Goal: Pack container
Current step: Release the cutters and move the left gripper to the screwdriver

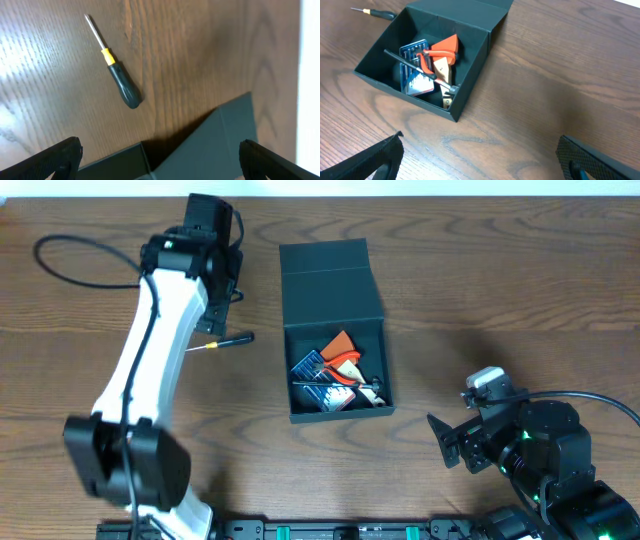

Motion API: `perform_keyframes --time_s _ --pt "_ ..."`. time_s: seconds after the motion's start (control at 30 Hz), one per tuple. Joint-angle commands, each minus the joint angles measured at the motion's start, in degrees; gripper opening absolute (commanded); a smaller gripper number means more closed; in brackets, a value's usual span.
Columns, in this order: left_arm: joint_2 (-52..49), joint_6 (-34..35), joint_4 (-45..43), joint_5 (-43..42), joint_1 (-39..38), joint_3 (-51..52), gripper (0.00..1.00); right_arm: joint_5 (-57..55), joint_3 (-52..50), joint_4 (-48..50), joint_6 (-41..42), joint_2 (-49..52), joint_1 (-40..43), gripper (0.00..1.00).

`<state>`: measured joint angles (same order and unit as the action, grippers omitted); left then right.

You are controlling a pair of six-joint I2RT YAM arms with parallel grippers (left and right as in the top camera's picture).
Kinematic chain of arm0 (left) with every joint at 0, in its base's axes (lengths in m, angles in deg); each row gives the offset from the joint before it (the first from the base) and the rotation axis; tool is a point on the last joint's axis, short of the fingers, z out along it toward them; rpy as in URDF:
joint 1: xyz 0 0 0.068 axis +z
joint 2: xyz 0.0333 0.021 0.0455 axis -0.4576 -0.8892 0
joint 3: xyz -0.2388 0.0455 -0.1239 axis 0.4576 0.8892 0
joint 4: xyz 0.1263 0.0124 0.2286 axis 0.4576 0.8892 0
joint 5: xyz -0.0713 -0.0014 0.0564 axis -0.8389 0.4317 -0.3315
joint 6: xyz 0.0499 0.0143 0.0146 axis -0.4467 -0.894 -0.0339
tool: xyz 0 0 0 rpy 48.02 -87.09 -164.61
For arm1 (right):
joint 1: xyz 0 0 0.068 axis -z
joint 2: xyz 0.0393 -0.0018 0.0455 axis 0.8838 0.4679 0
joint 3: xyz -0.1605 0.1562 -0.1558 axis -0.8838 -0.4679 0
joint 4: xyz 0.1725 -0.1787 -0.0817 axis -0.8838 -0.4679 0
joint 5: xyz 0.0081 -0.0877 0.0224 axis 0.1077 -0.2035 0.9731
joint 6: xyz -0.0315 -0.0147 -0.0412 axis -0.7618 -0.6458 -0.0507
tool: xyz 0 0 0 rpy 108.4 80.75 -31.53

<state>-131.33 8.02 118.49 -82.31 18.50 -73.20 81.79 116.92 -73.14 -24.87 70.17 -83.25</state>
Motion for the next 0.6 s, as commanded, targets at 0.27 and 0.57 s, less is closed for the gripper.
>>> perform_keyframes --time_s 0.27,0.57 --pt "-13.7 8.9 -0.3 -5.9 0.9 -0.7 0.99 0.4 0.0 0.0 0.9 -0.3 0.5 0.99" --pt "-17.2 12.8 -4.5 -6.7 2.1 0.4 0.99 0.4 0.0 0.0 0.9 -0.3 0.5 0.99"
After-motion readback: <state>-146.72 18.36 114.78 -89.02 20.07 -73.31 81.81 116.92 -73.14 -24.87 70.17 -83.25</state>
